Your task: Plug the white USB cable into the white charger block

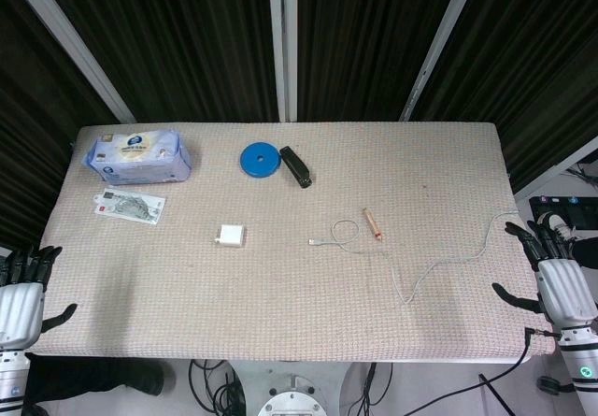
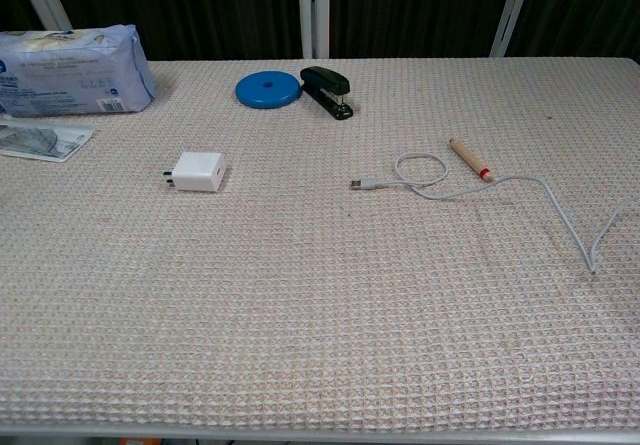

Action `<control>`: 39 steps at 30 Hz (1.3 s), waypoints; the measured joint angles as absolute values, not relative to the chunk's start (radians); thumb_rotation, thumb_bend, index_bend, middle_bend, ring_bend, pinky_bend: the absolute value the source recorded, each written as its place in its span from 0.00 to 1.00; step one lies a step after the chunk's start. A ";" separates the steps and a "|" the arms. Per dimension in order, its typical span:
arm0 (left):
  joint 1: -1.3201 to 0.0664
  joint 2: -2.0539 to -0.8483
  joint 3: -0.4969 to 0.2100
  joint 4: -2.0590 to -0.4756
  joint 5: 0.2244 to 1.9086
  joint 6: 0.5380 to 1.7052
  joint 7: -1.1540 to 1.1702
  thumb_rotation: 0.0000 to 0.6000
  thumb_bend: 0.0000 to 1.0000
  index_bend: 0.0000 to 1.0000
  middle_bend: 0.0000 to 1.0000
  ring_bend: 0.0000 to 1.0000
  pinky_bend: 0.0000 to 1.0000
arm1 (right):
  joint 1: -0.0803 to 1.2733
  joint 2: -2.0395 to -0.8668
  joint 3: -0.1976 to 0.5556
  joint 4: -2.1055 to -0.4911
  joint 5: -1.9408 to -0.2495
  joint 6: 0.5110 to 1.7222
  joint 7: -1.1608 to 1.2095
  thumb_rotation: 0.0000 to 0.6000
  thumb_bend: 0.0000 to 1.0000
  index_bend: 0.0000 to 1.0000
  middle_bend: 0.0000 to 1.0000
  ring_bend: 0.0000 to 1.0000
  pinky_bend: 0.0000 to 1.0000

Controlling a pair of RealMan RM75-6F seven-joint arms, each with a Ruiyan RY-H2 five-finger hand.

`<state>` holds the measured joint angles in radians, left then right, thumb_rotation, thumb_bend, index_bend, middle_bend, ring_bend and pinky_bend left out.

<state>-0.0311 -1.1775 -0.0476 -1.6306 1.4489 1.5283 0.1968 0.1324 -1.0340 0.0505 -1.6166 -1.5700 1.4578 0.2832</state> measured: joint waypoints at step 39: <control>-0.024 -1.180 -0.032 -1.626 1.468 1.533 0.187 1.00 0.12 0.14 0.10 0.00 0.00 | 0.821 -1.459 0.258 -1.704 -0.840 0.931 -0.498 1.00 0.20 0.36 0.37 0.12 0.13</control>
<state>-0.0241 -1.1796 -0.0320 -1.6257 1.4682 1.5333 0.1873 0.8212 -1.4593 0.2577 -1.7037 -0.8395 0.9311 -0.4977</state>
